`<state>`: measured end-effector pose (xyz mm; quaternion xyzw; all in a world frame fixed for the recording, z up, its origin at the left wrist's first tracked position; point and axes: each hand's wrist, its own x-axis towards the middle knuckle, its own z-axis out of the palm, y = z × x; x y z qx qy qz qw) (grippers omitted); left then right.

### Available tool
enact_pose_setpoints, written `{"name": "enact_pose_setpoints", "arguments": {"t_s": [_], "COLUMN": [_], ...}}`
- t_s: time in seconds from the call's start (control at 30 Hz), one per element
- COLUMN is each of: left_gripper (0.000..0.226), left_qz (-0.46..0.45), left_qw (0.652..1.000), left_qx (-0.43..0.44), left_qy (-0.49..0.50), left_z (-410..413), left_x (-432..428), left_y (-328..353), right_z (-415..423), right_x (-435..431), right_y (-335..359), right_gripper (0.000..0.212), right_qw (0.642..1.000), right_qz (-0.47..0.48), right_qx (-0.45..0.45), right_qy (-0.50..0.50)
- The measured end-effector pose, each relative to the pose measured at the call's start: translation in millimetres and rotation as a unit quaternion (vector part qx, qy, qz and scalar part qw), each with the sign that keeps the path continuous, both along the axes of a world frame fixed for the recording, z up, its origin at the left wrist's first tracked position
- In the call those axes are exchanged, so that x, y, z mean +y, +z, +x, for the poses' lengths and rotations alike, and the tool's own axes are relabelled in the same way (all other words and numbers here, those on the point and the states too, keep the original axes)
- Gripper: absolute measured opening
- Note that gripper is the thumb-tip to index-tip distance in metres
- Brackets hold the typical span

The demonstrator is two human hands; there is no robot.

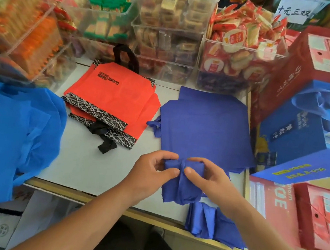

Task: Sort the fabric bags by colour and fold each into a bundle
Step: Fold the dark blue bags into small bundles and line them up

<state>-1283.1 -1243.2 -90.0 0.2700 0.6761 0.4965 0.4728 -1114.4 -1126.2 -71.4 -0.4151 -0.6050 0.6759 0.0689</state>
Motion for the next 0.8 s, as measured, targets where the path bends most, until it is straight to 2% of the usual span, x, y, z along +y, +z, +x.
{"name": "enact_pose_setpoints", "arguments": {"t_s": [0.1, 0.2, 0.3, 0.47, 0.57, 0.63, 0.73, 0.8], "left_gripper": [0.038, 0.031, 0.030, 0.024, 0.029, 0.039, 0.064, 0.054], "left_qz": [-0.025, -0.045, -0.052, -0.128, -0.187, -0.217, -0.232, -0.206], "left_qw": [0.998, 0.992, 0.991, 0.989, 0.979, 0.968, 0.960, 0.968], "left_qx": [-0.040, -0.040, -0.048, 0.009, 0.035, 0.084, 0.142, 0.140], "left_qy": [-0.034, -0.108, -0.114, -0.077, -0.070, -0.089, -0.059, -0.037], "left_z": [12, 25, 34, 40, 43, 48, 54, 57], "left_x": [6, 8, 3, -11, -20, -24, -26, -26], "left_y": [-13, -31, -49, -99, -134, -151, -156, -152], "right_z": [23, 35, 35, 48, 78, 97, 118, 123], "right_x": [-2, -5, -16, -22, -15, -18, -38, -51], "right_y": [-15, -40, -62, -98, -109, -115, -136, -154], "right_gripper": [0.031, 0.036, 0.048, 0.026, 0.011, 0.017, 0.046, 0.072], "right_qw": [0.999, 0.996, 0.991, 0.986, 0.955, 0.931, 0.902, 0.877], "right_qz": [-0.029, -0.004, 0.028, 0.018, 0.122, 0.199, 0.300, 0.340], "right_qx": [0.000, -0.035, -0.074, -0.132, -0.221, -0.286, -0.307, -0.298], "right_qy": [-0.017, -0.077, -0.108, -0.100, -0.153, -0.109, 0.052, 0.162]}}
